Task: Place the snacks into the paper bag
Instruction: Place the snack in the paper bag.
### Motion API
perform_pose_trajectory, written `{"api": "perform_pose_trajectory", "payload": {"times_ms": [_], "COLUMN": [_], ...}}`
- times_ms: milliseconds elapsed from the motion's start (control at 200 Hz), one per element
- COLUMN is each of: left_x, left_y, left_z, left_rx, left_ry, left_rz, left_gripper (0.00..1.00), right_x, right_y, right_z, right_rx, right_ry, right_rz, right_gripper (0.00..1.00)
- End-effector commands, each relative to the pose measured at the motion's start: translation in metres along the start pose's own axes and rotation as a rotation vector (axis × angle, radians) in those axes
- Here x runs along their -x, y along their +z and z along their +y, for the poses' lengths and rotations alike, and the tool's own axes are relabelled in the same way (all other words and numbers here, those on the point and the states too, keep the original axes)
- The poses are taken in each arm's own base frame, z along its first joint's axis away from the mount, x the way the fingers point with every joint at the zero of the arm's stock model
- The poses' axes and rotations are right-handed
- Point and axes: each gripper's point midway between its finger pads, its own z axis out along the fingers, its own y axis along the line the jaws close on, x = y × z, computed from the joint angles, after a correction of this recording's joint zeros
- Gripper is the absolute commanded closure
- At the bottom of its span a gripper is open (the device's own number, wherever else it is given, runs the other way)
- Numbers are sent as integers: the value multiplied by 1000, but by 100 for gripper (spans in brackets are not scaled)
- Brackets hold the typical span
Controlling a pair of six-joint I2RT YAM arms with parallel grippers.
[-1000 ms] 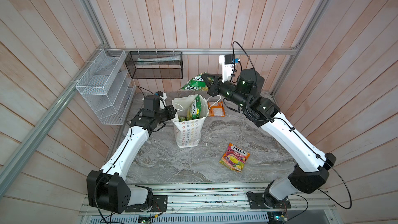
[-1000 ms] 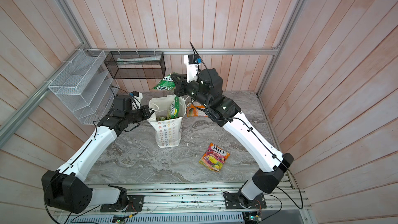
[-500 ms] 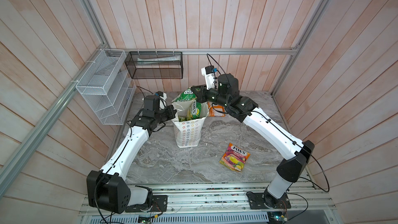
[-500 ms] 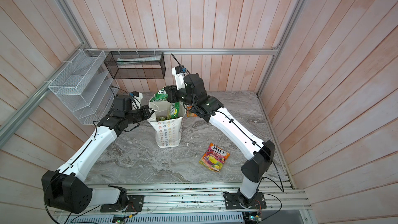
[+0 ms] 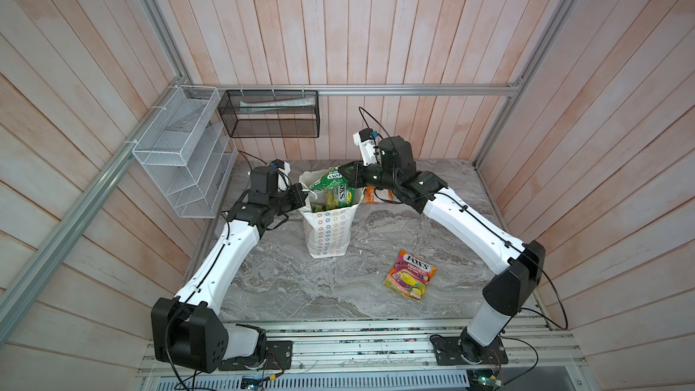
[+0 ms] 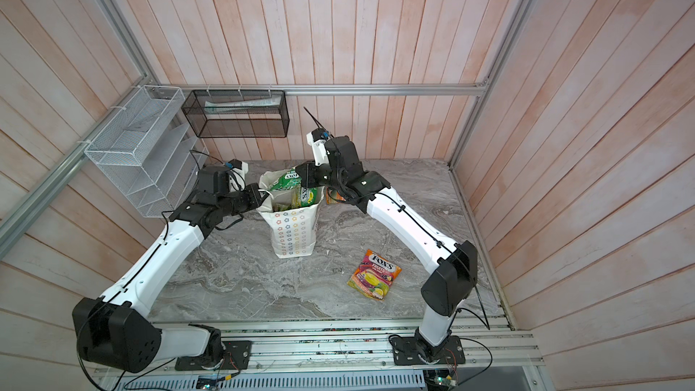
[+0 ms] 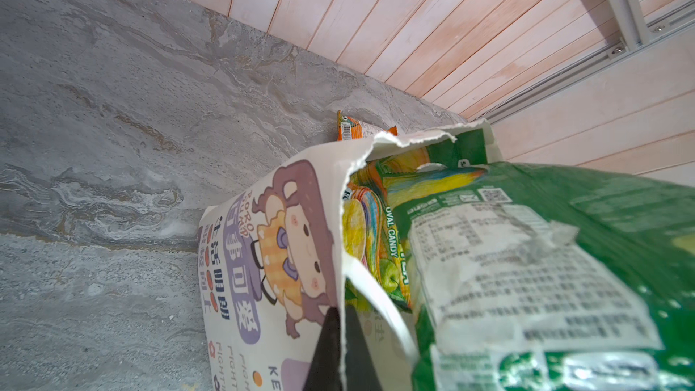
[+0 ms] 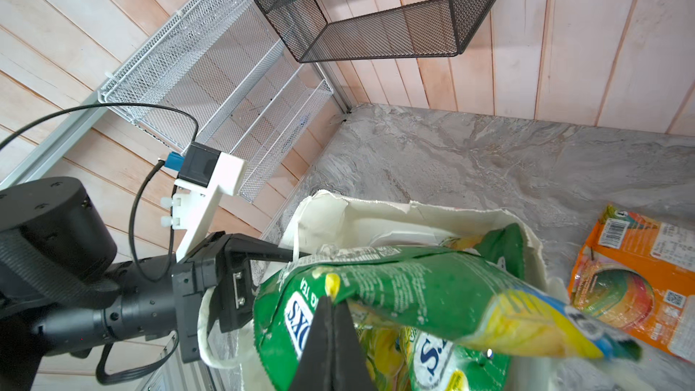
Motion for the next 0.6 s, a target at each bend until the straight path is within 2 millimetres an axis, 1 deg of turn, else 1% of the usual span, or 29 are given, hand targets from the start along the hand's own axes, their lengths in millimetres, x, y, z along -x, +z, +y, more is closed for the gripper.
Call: {"api": "perform_pose_trajectory", "payload": {"times_ms": [0, 105, 215, 355, 455, 545, 595], "left_x": [21, 20, 21, 21, 21, 22, 22], "left_y": [-11, -10, -11, -12, -13, -14, -14], "left_z": [-12, -10, -13, -11, -12, -13, -13], "left_rx": [-44, -36, -49, -42, -46, -46, -43], "left_ry": [26, 24, 25, 26, 25, 28, 28], "left_rz": [-87, -85, -85, -90, -88, -93, -93], "left_gripper": [100, 100, 100, 100, 100, 100, 100], "right_x": [-4, -10, -13, -19, -20, -22, -22], "right_y": [-10, -8, -6, 0, 1, 3, 4], "right_z": [3, -6, -14, -32, -40, -51, -54], "right_rx": [7, -16, -33, -83, -100, -124, -136], "right_ry": [-19, -13, -12, -5, -4, 15, 9], "right_rz": [14, 38, 54, 80, 82, 86, 88], "right_gripper": [100, 100, 100, 100, 100, 100, 100]}}
